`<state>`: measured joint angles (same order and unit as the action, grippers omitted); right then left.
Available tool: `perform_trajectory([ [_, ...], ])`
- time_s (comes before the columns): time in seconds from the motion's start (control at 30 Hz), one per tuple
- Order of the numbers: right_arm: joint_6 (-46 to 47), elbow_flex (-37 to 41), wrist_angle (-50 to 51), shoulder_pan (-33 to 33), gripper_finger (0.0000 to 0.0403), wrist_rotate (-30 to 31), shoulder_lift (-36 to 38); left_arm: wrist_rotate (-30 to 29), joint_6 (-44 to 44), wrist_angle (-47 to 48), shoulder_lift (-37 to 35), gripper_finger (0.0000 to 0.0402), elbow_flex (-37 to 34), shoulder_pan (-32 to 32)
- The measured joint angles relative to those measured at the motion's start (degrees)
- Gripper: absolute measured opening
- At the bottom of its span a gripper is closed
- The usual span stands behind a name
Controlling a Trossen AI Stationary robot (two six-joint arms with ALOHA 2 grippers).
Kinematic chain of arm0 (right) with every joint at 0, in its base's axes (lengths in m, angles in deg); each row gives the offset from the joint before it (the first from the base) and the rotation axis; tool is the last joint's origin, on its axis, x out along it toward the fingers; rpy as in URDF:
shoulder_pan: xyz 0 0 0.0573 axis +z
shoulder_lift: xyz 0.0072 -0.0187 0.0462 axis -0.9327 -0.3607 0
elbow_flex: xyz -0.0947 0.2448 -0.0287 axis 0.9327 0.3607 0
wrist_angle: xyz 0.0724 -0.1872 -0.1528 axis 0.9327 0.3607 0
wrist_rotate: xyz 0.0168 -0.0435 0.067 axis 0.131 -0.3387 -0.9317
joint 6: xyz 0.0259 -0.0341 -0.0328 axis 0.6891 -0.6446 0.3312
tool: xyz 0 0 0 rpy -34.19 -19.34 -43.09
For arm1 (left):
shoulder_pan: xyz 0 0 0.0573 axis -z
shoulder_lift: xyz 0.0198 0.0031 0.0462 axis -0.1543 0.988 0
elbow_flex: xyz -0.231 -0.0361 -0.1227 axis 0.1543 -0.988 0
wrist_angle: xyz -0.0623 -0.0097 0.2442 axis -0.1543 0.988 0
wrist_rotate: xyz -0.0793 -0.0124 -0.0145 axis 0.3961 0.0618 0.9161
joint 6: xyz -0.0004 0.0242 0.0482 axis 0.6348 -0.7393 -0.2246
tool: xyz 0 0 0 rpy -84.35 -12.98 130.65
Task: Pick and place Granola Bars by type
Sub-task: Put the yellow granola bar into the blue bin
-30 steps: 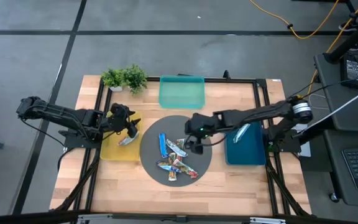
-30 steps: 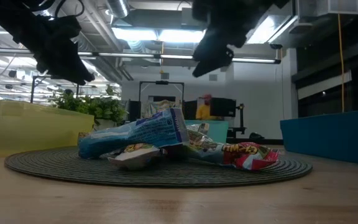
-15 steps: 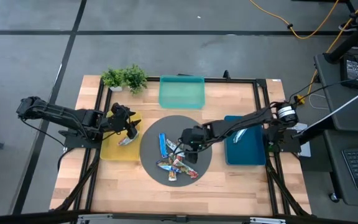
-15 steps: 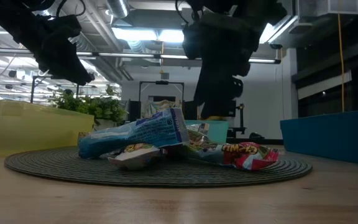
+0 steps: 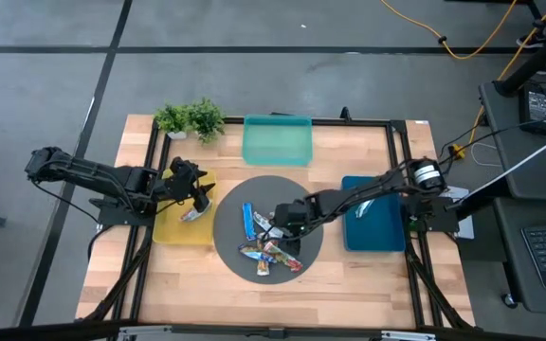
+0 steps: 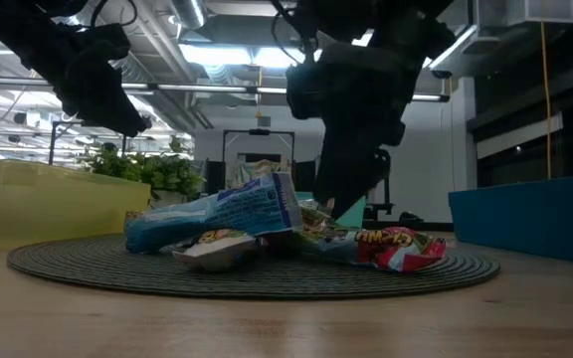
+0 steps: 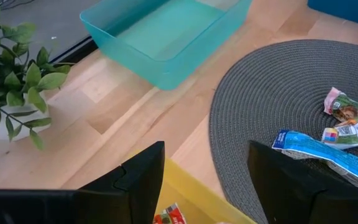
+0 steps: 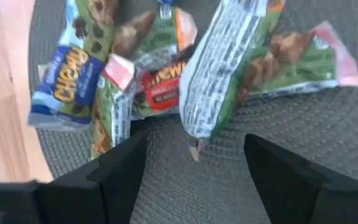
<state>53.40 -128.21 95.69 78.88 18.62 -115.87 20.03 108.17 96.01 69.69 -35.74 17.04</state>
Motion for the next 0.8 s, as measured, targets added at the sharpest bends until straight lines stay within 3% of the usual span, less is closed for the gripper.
perform_trajectory([
  [0.2,-0.13,0.00,-1.11,-0.01,0.0251,-0.12,-0.80,-0.01,0.68,-0.04,0.00,0.0218,0.00,0.00],
  [0.7,-1.77,0.00,-2.23,-0.07,0.0021,-0.35,-0.89,-0.39,0.81,-0.17,-0.02,0.0218,0.00,0.00],
  [0.8,-1.78,0.00,-2.21,-0.16,0.0011,-0.54,-0.89,-0.35,0.81,-0.17,-0.02,0.0218,0.00,0.00],
])
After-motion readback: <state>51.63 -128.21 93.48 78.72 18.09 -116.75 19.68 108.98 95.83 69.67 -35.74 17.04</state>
